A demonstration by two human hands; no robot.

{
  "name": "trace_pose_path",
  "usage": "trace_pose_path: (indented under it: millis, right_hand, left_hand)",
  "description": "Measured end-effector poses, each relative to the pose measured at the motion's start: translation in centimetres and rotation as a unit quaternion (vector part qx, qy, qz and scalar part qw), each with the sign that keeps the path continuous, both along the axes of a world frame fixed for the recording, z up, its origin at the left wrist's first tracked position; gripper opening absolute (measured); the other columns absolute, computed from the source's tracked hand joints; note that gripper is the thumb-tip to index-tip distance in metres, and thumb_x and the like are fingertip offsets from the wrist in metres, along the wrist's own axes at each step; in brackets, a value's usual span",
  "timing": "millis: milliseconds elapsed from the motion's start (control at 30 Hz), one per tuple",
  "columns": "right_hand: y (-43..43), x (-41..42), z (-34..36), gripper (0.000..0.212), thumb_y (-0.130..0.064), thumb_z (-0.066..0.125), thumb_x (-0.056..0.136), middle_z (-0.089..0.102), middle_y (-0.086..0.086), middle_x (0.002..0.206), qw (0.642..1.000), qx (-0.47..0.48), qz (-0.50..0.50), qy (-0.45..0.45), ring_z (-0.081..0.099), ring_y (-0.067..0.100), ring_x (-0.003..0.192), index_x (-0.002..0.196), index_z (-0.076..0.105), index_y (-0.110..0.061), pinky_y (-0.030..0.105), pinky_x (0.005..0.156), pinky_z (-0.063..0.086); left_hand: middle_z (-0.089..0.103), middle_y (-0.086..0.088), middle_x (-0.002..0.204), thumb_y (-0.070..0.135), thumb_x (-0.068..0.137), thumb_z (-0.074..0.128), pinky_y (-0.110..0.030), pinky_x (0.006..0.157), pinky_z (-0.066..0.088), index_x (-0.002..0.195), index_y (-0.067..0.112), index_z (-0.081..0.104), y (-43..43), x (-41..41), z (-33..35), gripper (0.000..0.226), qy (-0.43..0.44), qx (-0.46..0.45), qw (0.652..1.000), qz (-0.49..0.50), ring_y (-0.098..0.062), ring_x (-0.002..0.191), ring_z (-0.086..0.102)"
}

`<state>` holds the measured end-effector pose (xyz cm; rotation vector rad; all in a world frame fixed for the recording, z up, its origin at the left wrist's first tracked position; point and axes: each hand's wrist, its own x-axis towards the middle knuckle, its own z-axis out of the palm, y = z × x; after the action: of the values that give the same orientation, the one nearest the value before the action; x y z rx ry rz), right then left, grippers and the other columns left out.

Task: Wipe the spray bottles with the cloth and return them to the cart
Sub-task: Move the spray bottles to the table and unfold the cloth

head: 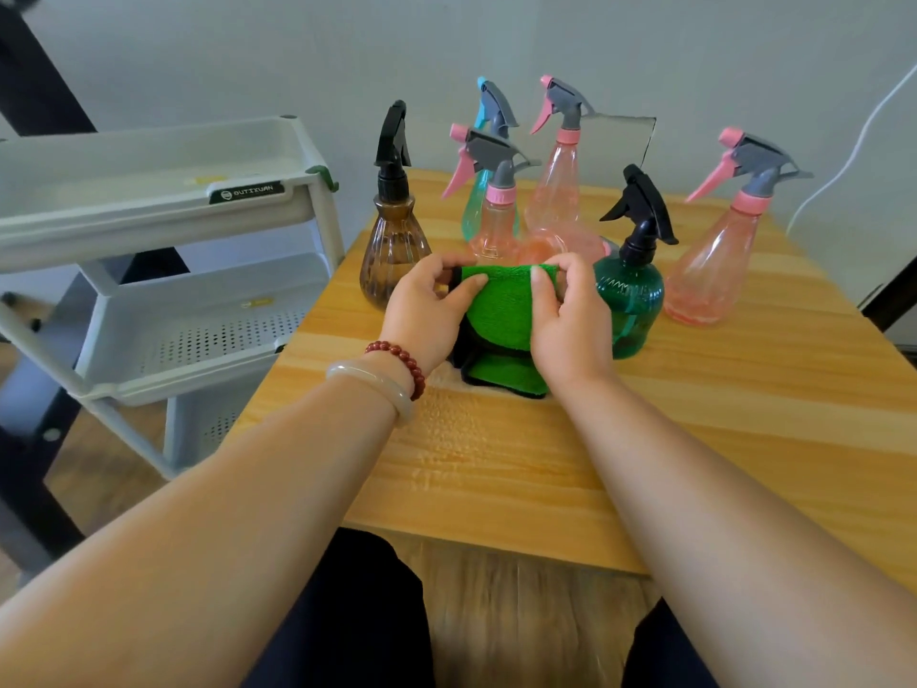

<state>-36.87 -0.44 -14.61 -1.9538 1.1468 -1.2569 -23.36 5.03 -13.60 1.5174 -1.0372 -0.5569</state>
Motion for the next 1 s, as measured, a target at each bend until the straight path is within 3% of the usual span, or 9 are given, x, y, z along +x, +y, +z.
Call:
trace_pose_path:
  millis: [133,200,267,433,533,733,800,900,1000]
  right_hand:
    - [-0.7,0.6,-0.1,0.028,-0.027,0.065,0.094,0.056,-0.014,0.096,1.000,0.021,0.015,0.000,0.052,-0.006,0.080,0.120,0.055,-0.020,0.000,0.068,0.035]
    - [-1.0,0.7,0.0,0.024,-0.024,0.065,0.094,0.055,-0.020,0.096,0.999,0.034,0.013,-0.025,0.051,-0.021,0.085,0.116,0.055,-0.021,-0.003,0.068,0.034]
    - [-1.3,0.7,0.2,0.021,-0.025,0.066,0.093,0.061,-0.015,0.098,0.998,0.040,0.006,-0.057,0.057,-0.012,0.090,0.110,0.054,-0.025,0.001,0.069,0.039]
    - [-1.8,0.7,0.2,0.034,-0.034,0.075,0.083,0.072,-0.007,0.108,0.980,0.114,0.052,-0.152,0.068,0.004,0.097,0.109,0.054,-0.037,0.026,0.084,0.055]
    - [-1.7,0.6,0.2,0.028,-0.027,0.077,0.084,0.073,-0.007,0.098,0.959,0.209,0.112,-0.156,0.070,0.004,0.087,0.109,0.063,-0.027,0.020,0.071,0.055]
    - [-1.4,-0.2,0.2,0.015,-0.034,0.067,0.092,0.062,-0.011,0.085,0.982,0.160,0.052,-0.089,0.061,0.007,0.079,0.095,0.054,-0.027,0.023,0.068,0.046]
    - [-1.2,-0.4,0.1,0.024,-0.037,0.069,0.090,0.063,-0.010,0.096,0.976,0.183,0.078,-0.090,0.063,0.007,0.086,0.107,0.054,-0.030,0.023,0.074,0.050]
    - [-0.7,-0.6,0.0,0.052,-0.017,0.078,0.083,0.068,-0.001,0.110,0.953,0.237,0.146,-0.122,0.069,0.009,0.094,0.127,0.052,-0.027,0.028,0.082,0.058]
    - [-0.8,-1.0,-0.1,0.059,-0.010,0.079,0.080,0.067,-0.004,0.113,0.965,0.209,0.119,-0.106,0.066,0.007,0.100,0.129,0.052,-0.031,0.029,0.088,0.055]
  left_hand:
    - [0.068,-0.007,0.112,0.028,0.090,0.069,-0.035,0.088,0.058,0.112,0.023,0.064,-1.1,0.6,-0.2,0.023,0.098,-0.005,0.995,-0.001,-0.017,0.100,0.068]
    - [0.073,-0.009,0.109,0.022,0.090,0.070,-0.037,0.087,0.058,0.115,0.012,0.064,-1.3,0.8,-0.1,0.028,0.211,0.013,0.975,-0.063,-0.019,0.099,0.071]
    - [0.073,-0.011,0.110,0.014,0.091,0.066,-0.036,0.086,0.058,0.115,0.006,0.065,-1.4,0.9,-0.1,0.025,0.283,0.046,0.948,-0.138,-0.023,0.101,0.071]
    - [0.072,-0.007,0.114,0.011,0.097,0.058,-0.045,0.087,0.058,0.121,0.011,0.062,-1.8,1.9,-0.1,0.025,0.267,0.048,0.952,-0.139,-0.023,0.104,0.070]
    - [0.075,-0.004,0.107,0.015,0.097,0.060,-0.045,0.086,0.059,0.115,0.016,0.064,-1.9,2.2,-0.2,0.018,0.248,0.038,0.963,-0.100,-0.020,0.099,0.072]
    - [0.075,-0.002,0.104,0.015,0.097,0.058,-0.033,0.081,0.059,0.114,0.016,0.063,-1.4,2.3,-0.4,0.018,0.246,0.020,0.961,-0.122,-0.018,0.098,0.072]
    - [0.074,-0.007,0.109,0.014,0.097,0.058,-0.034,0.082,0.059,0.119,0.011,0.062,-1.2,2.2,-0.4,0.022,0.264,0.017,0.954,-0.139,-0.021,0.101,0.071]
    - [0.071,-0.014,0.113,0.010,0.093,0.060,-0.035,0.082,0.059,0.123,0.005,0.059,-0.7,2.2,-0.4,0.031,0.301,0.032,0.935,-0.182,-0.024,0.101,0.071]
    - [0.071,-0.015,0.114,0.000,0.087,0.060,-0.034,0.082,0.059,0.127,0.000,0.057,-0.1,2.4,-0.4,0.040,0.302,0.079,0.924,-0.223,-0.024,0.103,0.070]
